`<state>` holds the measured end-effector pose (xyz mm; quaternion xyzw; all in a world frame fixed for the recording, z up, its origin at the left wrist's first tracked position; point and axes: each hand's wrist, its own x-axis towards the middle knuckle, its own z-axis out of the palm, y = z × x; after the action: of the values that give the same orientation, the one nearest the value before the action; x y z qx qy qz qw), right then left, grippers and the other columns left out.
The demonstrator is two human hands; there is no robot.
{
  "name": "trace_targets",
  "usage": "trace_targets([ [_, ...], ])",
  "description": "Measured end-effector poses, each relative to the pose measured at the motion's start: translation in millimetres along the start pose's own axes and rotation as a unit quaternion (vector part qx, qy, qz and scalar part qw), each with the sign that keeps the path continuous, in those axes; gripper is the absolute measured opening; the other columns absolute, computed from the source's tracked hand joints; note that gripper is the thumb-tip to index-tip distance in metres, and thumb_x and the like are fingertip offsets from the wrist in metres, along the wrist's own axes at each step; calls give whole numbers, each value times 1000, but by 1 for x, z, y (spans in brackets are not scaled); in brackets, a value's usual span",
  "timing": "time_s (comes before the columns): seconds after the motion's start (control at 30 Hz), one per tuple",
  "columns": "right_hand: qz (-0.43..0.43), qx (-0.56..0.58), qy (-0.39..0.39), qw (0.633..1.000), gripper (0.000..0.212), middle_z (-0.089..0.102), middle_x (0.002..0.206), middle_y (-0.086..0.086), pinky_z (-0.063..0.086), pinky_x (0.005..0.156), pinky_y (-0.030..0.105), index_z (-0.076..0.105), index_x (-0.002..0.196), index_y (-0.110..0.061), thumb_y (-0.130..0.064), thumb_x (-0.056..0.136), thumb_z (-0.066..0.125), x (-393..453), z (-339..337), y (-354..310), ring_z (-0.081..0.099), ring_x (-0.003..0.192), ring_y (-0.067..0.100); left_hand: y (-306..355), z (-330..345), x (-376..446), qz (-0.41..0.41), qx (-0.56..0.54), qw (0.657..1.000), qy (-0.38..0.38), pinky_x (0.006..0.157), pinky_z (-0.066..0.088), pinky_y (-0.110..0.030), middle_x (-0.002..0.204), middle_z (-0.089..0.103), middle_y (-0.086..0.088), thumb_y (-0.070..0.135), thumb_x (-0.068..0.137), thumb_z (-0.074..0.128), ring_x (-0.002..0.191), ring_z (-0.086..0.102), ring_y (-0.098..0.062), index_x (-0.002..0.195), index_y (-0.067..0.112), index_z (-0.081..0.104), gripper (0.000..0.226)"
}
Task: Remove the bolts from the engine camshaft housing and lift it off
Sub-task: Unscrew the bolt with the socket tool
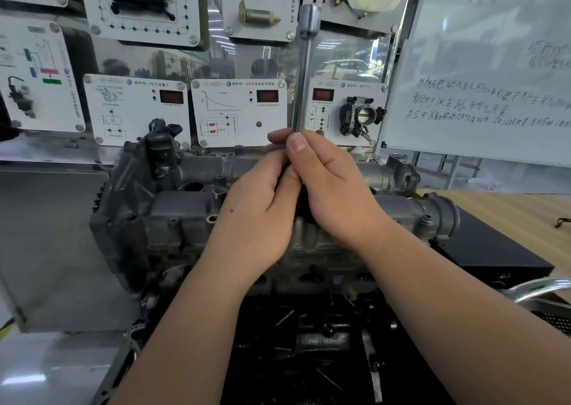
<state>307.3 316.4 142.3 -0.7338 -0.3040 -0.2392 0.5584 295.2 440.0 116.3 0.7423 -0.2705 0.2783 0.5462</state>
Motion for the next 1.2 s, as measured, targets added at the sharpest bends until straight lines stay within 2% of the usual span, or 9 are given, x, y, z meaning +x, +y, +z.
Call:
trace_targets([
  [0.17, 6, -1, -22, 1000, 29, 68, 108, -21, 46, 92, 12, 65, 118, -31, -34, 105, 39, 0, 1, -3, 61, 110, -5, 0, -5, 1, -2, -3, 1000, 21, 66, 44, -10, 92, 70, 26, 38, 104, 50, 83, 65, 5, 104, 37, 66, 17],
  [0.3, 0, 6, -9, 1000, 24, 69, 98, -2, 55, 93, 39, 59, 121, -32, -37, 100, 47, -2, 2, -4, 67, 99, 15, 0, 1, 0, -7, -14, 998, 66, 62, 44, -9, 85, 68, 23, 38, 100, 60, 74, 63, 2, 93, 35, 62, 8],
  [0.4, -9, 14, 8, 1000, 14, 68, 99, 5, 51, 93, 55, 62, 109, -21, -25, 102, 51, -2, 1, -4, 65, 98, 24, -2, 1, 2, -2, -7, 998, 57, 64, 44, -9, 88, 68, 23, 36, 100, 60, 76, 64, 3, 96, 32, 63, 7],
  [0.47, 0, 4, 14, 1000, 23, 66, 95, 16, 51, 88, 58, 64, 104, -8, -25, 102, 49, -1, 0, -2, 63, 94, 34, -2, 0, 2, 0, -9, 1000, 27, 68, 46, -10, 92, 71, 23, 35, 103, 56, 84, 67, 3, 104, 31, 67, 12],
  [0.63, 12, -4, 4, 1000, 28, 72, 103, 0, 54, 93, 32, 68, 108, -15, -28, 104, 44, -1, 0, -3, 67, 101, 12, -2, -6, 2, -20, -34, 999, -3, 73, 45, -21, 93, 71, 24, 42, 100, 45, 86, 65, 5, 116, 35, 68, 28],
  [0.8, 21, 12, -8, 1000, 27, 69, 94, -11, 55, 94, 42, 64, 114, -27, -39, 100, 45, -1, 1, -4, 66, 98, 10, -1, 2, 0, -4, -10, 998, 54, 64, 46, -11, 92, 69, 21, 40, 99, 58, 81, 66, 0, 97, 38, 61, 5],
  [0.87, 4, 14, 3, 1000, 18, 65, 90, 0, 56, 89, 45, 60, 112, -29, -36, 100, 48, -2, 2, -4, 63, 89, 13, -2, 4, 0, 1, -8, 998, 59, 65, 48, -14, 91, 70, 21, 39, 99, 61, 80, 67, -2, 98, 36, 62, 3],
  [1.0, -11, 15, 29, 999, 15, 69, 101, 12, 55, 90, 45, 62, 103, -26, -29, 101, 47, -1, 2, -3, 65, 97, 26, -2, 1, 1, 16, 3, 1000, 10, 72, 47, -10, 98, 71, 21, 36, 103, 50, 91, 67, 3, 116, 32, 66, 22],
  [1.2, 8, -3, 5, 1000, 30, 71, 97, -6, 55, 93, 40, 69, 102, -22, -32, 104, 41, -1, 0, -1, 67, 99, 15, -2, -4, 1, 5, -41, 999, 2, 74, 44, -4, 99, 70, 28, 31, 101, 50, 92, 65, 8, 109, 41, 64, 19],
])
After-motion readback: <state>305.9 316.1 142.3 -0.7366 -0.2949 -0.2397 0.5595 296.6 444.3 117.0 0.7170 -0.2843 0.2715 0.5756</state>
